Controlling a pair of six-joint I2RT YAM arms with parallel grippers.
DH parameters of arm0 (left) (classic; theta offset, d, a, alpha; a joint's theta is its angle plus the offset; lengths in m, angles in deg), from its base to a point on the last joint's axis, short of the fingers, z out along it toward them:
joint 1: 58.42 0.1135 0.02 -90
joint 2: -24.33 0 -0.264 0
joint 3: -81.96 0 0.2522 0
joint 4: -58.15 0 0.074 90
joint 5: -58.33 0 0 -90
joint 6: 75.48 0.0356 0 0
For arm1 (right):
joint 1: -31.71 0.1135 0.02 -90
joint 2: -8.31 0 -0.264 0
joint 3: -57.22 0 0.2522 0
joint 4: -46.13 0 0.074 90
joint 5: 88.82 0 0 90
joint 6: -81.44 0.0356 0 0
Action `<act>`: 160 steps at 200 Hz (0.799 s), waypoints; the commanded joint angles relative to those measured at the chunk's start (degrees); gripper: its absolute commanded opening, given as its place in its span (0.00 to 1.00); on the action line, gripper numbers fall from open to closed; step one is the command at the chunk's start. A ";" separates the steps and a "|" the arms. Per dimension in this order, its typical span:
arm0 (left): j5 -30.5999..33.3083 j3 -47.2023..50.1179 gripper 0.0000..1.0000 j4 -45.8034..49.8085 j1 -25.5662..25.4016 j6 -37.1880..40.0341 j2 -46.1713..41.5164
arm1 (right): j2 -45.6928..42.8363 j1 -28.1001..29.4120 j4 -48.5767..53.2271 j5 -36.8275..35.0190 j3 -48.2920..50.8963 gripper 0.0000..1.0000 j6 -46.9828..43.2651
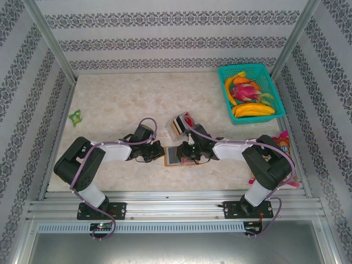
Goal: Put the credit cards into the card holder
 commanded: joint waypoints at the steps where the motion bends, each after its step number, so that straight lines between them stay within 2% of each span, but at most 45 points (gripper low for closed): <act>1: 0.76 -0.48 0.00 0.89 0.34 -0.34 1.18 | -2.35 -1.08 5.20 -0.94 -0.59 0.25 -1.95; 16: 0.77 -0.39 0.00 0.54 0.34 -0.48 1.26 | -2.37 -1.09 5.54 -0.16 -1.02 0.25 -2.39; 35: 0.54 -0.46 0.00 0.10 0.30 -0.51 1.35 | -0.26 -0.63 3.06 2.58 -1.67 0.18 -1.92; 65: 0.37 -0.87 0.00 0.24 0.27 -0.51 1.46 | 3.52 0.35 3.19 1.17 -3.24 0.19 -0.50; 100: 0.28 -1.01 0.00 0.55 0.28 -0.27 1.36 | 4.09 1.29 2.74 3.18 -5.09 0.16 -0.98; 127: 1.80 -1.82 0.00 2.72 0.33 0.32 -0.10 | -1.25 0.69 11.45 -1.59 -6.93 0.21 -4.99; 145: 5.40 -4.34 0.10 8.01 0.32 2.01 -1.79 | -4.37 0.79 22.24 -9.54 -12.39 0.28 -11.57; 160: 7.55 -6.05 0.19 10.52 0.86 2.91 -3.55 | -4.52 0.91 28.88 -15.23 -17.99 0.28 -17.43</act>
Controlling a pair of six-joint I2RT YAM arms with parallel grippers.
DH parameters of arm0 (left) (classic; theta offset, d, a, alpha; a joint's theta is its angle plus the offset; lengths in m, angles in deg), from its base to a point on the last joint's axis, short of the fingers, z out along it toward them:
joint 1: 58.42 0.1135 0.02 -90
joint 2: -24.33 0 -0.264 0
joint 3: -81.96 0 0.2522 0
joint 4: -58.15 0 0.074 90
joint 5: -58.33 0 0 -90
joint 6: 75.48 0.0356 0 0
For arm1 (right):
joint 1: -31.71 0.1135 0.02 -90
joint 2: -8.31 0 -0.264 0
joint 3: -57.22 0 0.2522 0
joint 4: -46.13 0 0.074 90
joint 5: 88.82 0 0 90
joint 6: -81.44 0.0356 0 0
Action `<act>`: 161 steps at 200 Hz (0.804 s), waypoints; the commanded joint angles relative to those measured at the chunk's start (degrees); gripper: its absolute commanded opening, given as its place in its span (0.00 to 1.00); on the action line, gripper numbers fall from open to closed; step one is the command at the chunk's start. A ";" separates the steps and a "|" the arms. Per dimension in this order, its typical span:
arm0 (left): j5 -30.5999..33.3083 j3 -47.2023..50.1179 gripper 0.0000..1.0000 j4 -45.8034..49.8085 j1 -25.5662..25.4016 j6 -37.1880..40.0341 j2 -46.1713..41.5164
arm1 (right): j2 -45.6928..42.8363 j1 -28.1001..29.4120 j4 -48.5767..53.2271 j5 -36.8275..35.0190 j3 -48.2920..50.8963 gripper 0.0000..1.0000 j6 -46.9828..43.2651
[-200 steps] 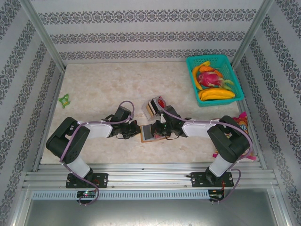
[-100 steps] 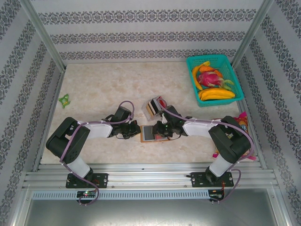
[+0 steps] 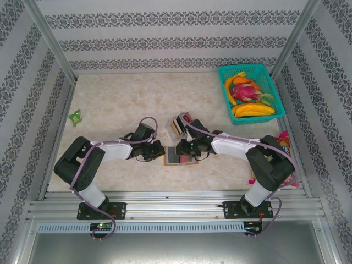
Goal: Put the credit cards into the card holder
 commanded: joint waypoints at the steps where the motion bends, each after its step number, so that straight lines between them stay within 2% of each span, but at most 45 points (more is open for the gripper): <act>1: 5.46 -3.59 0.19 6.51 0.91 2.19 -3.52 | -3.03 0.38 12.77 -11.30 -8.69 0.29 -10.52; 7: 5.94 -4.03 0.26 6.78 1.41 2.19 -4.12 | -2.30 0.41 14.69 -13.37 -11.02 0.28 -12.33; 19: 5.71 -4.76 0.30 6.31 2.92 1.95 -4.89 | -0.33 0.60 17.56 -17.60 -15.59 0.30 -15.78; 42: 2.56 -7.69 0.46 3.69 6.09 1.42 -3.52 | 4.68 0.74 20.40 -24.06 -22.58 0.30 -19.79; 79: -2.58 -16.57 0.53 0.27 9.50 -1.21 5.27 | 11.52 2.59 23.14 -29.15 -31.54 0.31 -24.88; 108: -5.88 -22.49 0.57 -3.23 11.30 -4.71 12.72 | 15.06 4.88 23.01 -32.94 -34.33 0.33 -28.29; 161: -9.43 -27.52 0.57 -4.87 12.30 -7.30 20.04 | 19.78 6.41 25.29 -37.40 -38.15 0.36 -29.92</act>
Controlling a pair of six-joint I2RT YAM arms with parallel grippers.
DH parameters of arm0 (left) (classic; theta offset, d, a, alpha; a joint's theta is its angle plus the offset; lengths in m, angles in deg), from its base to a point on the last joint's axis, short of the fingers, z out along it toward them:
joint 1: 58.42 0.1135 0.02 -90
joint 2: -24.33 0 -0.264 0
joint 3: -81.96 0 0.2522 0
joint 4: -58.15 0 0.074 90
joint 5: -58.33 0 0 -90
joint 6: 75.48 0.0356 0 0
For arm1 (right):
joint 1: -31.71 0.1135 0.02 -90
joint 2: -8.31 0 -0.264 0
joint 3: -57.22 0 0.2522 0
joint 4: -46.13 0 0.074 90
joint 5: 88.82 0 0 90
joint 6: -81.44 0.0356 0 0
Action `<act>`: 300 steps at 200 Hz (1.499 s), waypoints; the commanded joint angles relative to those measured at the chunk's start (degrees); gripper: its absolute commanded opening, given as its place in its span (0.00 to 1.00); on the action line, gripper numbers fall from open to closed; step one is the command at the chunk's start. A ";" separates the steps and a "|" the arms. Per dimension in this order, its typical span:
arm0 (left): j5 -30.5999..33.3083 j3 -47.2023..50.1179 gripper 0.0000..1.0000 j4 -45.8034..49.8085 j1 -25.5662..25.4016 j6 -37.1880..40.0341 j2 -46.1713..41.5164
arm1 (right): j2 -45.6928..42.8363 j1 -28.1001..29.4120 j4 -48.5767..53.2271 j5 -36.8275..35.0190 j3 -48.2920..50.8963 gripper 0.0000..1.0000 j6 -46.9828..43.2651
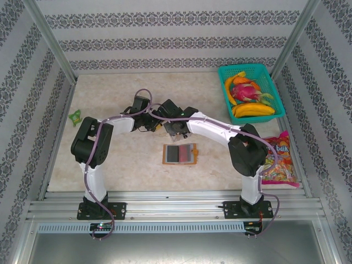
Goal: Put the credit cards into the card holder
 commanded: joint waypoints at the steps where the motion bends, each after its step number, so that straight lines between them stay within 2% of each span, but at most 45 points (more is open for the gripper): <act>1: -3.25 -2.19 0.57 -2.37 0.65 -2.12 1.59 | 1.99 0.42 2.68 -4.93 -2.50 0.36 -2.36; 68: -6.66 0.37 0.56 -5.19 0.59 -1.84 3.29 | 5.53 1.13 4.42 -9.75 -4.81 0.38 -4.08; 122: -9.94 -0.68 0.56 -4.40 0.15 0.17 4.81 | 7.40 1.17 4.79 -9.91 -5.59 0.38 -4.52; 158: -9.73 -1.96 0.56 -1.09 -0.10 2.19 5.90 | 7.24 1.06 4.88 -9.52 -6.00 0.37 -4.51; 230: -9.33 -1.33 0.49 -1.50 -0.06 1.34 6.27 | 9.23 1.13 6.49 -11.61 -8.30 0.37 -5.10; 300: -9.30 -0.63 0.49 -2.89 -0.06 0.72 5.54 | 11.61 1.84 7.53 -13.64 -8.79 0.37 -6.13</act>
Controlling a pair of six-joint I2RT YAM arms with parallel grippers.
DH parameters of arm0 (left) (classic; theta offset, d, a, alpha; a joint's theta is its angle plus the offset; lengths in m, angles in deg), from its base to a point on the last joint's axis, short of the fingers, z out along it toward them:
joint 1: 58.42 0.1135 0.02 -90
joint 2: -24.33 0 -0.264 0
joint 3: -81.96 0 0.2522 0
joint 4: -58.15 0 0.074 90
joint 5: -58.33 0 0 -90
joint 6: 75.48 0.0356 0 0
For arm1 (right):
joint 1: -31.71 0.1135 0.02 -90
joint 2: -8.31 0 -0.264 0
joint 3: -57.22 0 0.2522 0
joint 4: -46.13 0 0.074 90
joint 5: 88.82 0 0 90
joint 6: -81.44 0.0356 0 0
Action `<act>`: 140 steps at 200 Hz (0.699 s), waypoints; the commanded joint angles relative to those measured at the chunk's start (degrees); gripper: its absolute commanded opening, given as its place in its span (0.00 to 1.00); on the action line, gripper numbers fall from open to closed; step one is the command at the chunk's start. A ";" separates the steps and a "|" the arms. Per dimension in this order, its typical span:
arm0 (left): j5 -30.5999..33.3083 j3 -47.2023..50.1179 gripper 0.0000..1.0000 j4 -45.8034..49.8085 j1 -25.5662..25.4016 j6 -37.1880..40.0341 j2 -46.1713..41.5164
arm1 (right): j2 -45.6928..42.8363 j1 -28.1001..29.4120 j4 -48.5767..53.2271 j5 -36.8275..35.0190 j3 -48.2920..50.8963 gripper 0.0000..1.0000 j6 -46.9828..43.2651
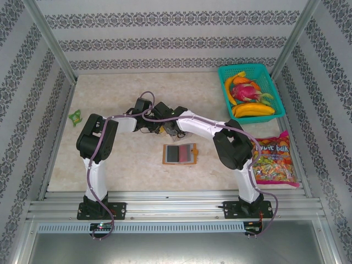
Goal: Put the credit cards into the card holder
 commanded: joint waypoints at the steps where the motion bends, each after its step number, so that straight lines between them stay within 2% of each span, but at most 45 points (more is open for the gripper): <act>1: -0.22 0.33 0.49 0.05 -0.07 0.35 0.84 | 1.61 0.83 1.91 -3.15 -1.05 0.37 -1.36; 50: 1.46 0.33 0.49 2.11 0.06 1.91 -0.94 | 1.10 1.31 1.27 -7.47 -0.26 0.28 -2.33; 94: 1.68 1.23 0.49 1.85 0.06 1.89 -1.51 | -0.71 1.43 0.77 -9.11 0.21 0.27 -3.19; 109: 1.99 1.64 0.50 1.72 0.03 2.02 -2.13 | -1.14 1.48 0.79 -8.80 0.36 0.19 -3.28; 140: 2.47 2.08 0.51 1.77 0.07 2.61 -3.75 | -1.54 1.46 0.70 -8.45 0.87 0.14 -3.28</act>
